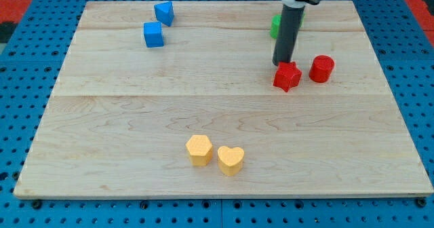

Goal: Move the blue cube towards the bottom right side of the board

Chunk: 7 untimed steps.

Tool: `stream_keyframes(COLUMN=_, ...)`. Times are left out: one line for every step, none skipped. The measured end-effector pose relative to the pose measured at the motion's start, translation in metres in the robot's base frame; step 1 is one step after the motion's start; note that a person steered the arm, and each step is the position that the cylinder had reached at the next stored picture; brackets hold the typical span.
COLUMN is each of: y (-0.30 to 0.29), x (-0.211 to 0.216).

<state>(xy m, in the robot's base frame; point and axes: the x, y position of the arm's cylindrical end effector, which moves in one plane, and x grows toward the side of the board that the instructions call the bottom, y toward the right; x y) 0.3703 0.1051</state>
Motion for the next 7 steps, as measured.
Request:
stream_keyframes(y=-0.03, x=0.0)
stream_keyframes(y=-0.062, x=0.0)
stream_keyframes(y=-0.101, x=0.0)
stream_keyframes(y=-0.119, x=0.0)
stream_keyframes(y=-0.12, x=0.0)
stream_keyframes(y=-0.12, x=0.0)
stream_keyframes(y=-0.115, x=-0.02)
